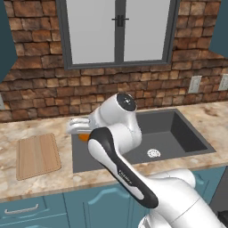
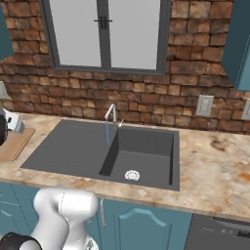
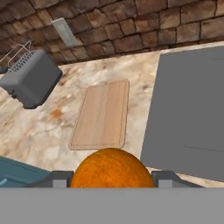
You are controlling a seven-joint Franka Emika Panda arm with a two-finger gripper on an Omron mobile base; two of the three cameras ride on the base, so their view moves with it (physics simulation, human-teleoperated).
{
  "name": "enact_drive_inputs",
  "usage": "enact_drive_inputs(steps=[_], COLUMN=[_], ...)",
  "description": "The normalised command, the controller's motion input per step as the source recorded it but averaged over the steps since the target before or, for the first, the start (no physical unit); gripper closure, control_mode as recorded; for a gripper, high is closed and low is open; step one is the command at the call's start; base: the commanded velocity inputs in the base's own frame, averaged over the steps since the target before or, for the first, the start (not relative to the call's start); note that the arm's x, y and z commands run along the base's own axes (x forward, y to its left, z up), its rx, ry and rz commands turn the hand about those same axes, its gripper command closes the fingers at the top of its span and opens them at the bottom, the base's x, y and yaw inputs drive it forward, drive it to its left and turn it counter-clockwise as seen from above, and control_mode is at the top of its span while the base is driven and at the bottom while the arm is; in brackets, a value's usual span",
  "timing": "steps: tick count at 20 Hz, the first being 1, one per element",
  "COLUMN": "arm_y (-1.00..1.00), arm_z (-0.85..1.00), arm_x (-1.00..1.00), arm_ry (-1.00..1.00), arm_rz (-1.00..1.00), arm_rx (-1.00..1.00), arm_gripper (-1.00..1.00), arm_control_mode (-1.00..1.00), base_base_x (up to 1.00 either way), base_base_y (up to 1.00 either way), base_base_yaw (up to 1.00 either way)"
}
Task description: Pick the tangerine from the sink and place it on the cutting board to airdry. Then turn off the sink faucet.
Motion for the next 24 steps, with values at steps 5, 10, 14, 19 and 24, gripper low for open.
enact_drive_inputs(steps=[5, 10, 14, 19, 24], arm_y=[0.51, 0.37, 0.3, 0.26, 0.17], arm_z=[-0.19, -0.06, 0.0, -0.08, -0.16], arm_x=[0.16, 0.14, 0.18, 0.19, 0.07], arm_ry=[0.05, 0.01, 0.01, 0.0, 0.0], arm_rz=[0.0, 0.0, 0.0, -0.01, -0.02], arm_rx=[-0.02, -0.04, -0.03, -0.05, -0.07], arm_gripper=[1.0, 1.0, 1.0, 1.0, 1.0], arm_control_mode=[-1.0, -1.0, -1.0, -1.0, -1.0], base_base_x=[0.0, 0.0, 0.0, 0.0, 0.0], base_base_y=[0.0, 0.0, 0.0, 0.0, 0.0], base_base_yaw=[0.0, 0.0, 0.0, 0.0, 0.0])
